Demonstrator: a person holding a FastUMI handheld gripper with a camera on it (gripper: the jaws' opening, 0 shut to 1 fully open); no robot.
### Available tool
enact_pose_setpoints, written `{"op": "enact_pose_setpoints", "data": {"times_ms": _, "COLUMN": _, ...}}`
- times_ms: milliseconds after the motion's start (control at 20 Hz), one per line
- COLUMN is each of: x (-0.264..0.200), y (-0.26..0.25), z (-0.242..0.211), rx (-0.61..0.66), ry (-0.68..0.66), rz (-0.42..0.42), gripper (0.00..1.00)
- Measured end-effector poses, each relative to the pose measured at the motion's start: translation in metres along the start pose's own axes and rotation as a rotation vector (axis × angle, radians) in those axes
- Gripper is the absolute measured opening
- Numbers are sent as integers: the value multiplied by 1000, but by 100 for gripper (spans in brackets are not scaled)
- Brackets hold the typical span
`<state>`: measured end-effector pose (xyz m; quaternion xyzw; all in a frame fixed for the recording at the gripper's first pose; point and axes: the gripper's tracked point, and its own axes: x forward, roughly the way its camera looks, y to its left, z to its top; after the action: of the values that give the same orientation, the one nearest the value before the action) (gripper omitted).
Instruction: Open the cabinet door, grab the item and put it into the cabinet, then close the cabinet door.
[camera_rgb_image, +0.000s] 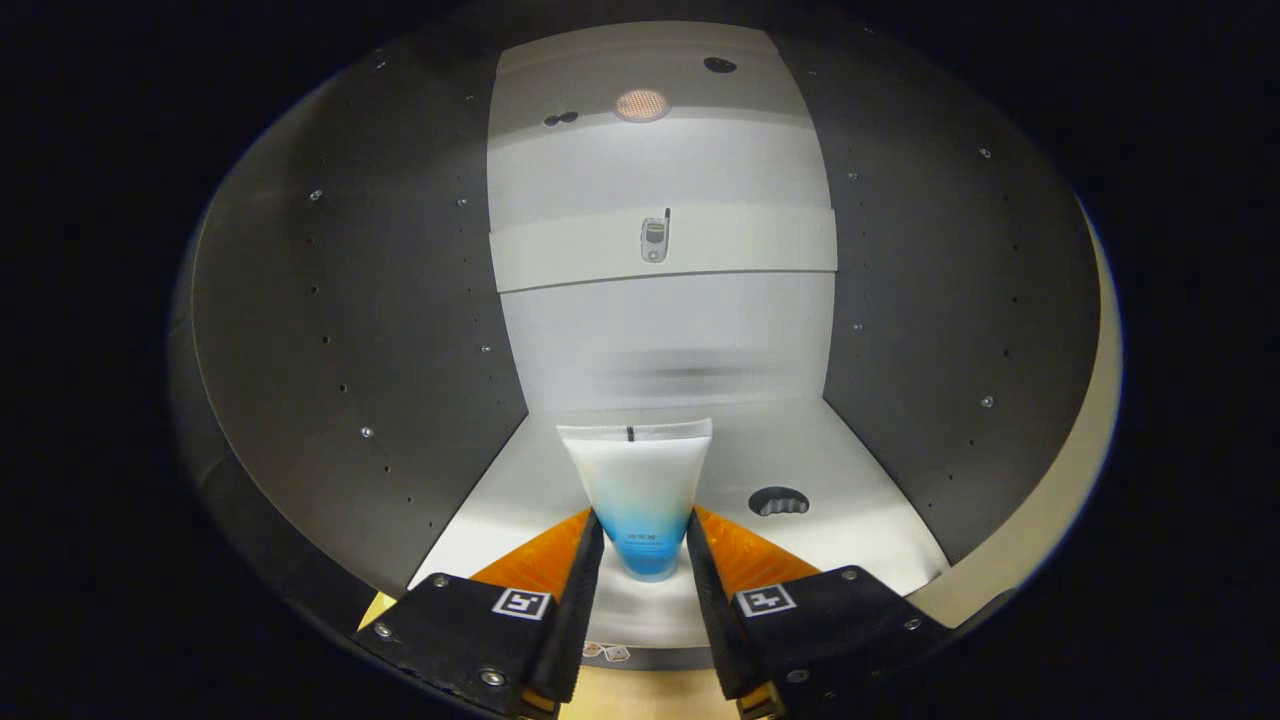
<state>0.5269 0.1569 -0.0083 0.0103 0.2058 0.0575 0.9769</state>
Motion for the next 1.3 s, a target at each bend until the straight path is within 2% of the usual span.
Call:
{"op": "enact_pose_setpoints", "data": {"times_ms": 100, "x": -1, "y": 0, "z": 1, "rx": 1, "ry": -6, "rz": -5, "gripper": 57}}
{"op": "enact_pose_setpoints", "data": {"times_ms": 200, "x": -5, "y": -2, "z": 4, "rx": -8, "ry": -20, "rz": -22, "gripper": 70}}
{"op": "enact_pose_setpoints", "data": {"times_ms": 250, "x": -8, "y": -3, "z": 6, "rx": -13, "ry": -29, "rz": -25, "gripper": 83}}
{"op": "enact_pose_setpoints", "data": {"times_ms": 350, "x": -14, "y": -3, "z": 10, "rx": -13, "ry": -46, "rz": -30, "gripper": 93}}
{"op": "enact_pose_setpoints", "data": {"times_ms": 700, "x": -57, "y": -2, "z": 14, "rx": -35, "ry": -99, "rz": -35, "gripper": 94}}
{"op": "enact_pose_setpoints", "data": {"times_ms": 1300, "x": -200, "y": 10, "z": 17, "rx": -38, "ry": -279, "rz": 8, "gripper": 93}}
